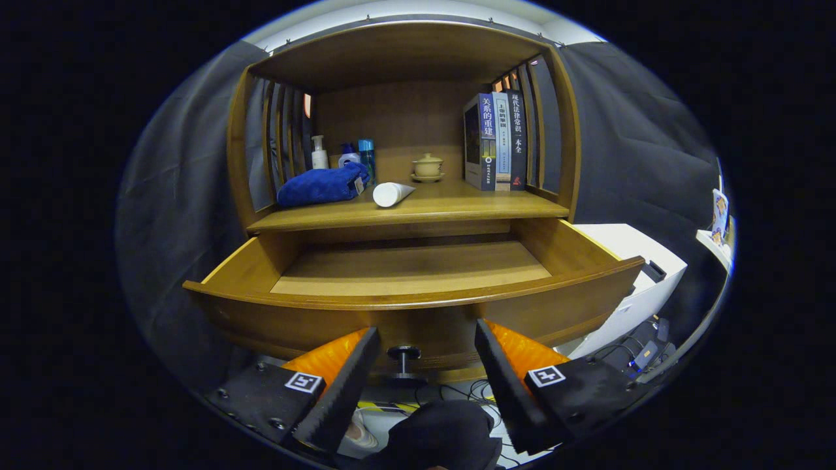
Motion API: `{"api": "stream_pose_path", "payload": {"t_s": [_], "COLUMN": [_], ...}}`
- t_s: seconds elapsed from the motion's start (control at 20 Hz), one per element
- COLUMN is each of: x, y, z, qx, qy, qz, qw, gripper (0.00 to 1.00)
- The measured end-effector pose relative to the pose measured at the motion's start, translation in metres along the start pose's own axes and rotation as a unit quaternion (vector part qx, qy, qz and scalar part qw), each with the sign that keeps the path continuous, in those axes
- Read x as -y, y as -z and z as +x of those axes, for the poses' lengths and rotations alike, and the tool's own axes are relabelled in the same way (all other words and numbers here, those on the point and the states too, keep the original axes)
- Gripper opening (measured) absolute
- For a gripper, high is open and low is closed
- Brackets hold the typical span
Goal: Pull open the drawer, take out the items inside it, and place them on the countertop above the cabinet.
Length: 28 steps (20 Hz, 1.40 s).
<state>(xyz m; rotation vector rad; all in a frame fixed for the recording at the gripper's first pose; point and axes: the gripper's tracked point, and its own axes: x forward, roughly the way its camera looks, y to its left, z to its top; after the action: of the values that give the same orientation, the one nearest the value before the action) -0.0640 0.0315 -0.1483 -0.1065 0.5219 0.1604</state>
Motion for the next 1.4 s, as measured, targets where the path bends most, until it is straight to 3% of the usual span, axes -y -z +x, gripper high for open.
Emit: {"api": "stream_pose_path", "payload": {"t_s": [1.05,1.4], "x": [-0.007,-0.007], "y": [-0.062,-0.064], "z": [0.122,0.130], "qx": [0.006,0.002], "qy": [0.000,-0.004], "qz": [-0.010,-0.007], "qw": [1.000,1.000], "gripper": [0.99,0.99]}}
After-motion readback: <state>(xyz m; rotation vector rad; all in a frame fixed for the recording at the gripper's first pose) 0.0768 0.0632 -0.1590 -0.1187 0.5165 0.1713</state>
